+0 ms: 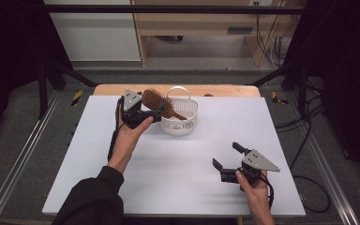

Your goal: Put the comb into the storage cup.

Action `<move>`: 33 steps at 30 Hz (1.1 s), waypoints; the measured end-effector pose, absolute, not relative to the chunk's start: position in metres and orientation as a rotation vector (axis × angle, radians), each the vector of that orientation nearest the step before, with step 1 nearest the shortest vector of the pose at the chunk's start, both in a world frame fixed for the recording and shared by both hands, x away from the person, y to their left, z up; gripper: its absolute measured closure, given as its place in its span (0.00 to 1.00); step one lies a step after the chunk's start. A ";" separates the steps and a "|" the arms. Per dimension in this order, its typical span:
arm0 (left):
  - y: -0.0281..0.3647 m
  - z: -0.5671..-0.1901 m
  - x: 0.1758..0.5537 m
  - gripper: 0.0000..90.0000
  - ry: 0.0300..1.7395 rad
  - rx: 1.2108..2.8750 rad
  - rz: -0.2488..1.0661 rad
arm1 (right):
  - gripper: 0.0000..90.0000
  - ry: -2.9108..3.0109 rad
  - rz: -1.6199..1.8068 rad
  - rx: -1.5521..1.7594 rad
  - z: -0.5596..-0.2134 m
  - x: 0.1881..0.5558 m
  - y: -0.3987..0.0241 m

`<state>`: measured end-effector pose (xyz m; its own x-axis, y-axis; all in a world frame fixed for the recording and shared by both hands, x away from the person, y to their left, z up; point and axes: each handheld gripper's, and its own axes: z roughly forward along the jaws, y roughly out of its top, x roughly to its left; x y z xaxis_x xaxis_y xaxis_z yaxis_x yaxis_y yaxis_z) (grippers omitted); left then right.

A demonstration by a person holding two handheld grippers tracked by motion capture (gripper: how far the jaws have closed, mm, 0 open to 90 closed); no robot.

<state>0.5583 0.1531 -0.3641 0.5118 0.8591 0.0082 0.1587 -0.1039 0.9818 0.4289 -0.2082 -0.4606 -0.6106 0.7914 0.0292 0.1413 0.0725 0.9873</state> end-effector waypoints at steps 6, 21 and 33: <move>0.161 -0.357 0.552 0.03 0.891 1.573 0.753 | 0.03 1.823 1.576 0.926 -0.461 0.429 -0.207; 0.176 -0.352 0.547 0.03 0.897 1.556 0.735 | 0.03 1.836 1.568 0.923 -0.463 0.429 -0.206; 0.183 -0.348 0.545 0.02 0.905 1.522 0.719 | 0.04 1.835 1.571 0.932 -0.463 0.430 -0.207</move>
<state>0.5455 0.1827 -0.3482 0.5124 0.8574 -0.0469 0.1485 -0.0347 0.9883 0.4298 -0.2074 -0.4632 -0.6113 0.7907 0.0319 0.1536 0.0790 0.9850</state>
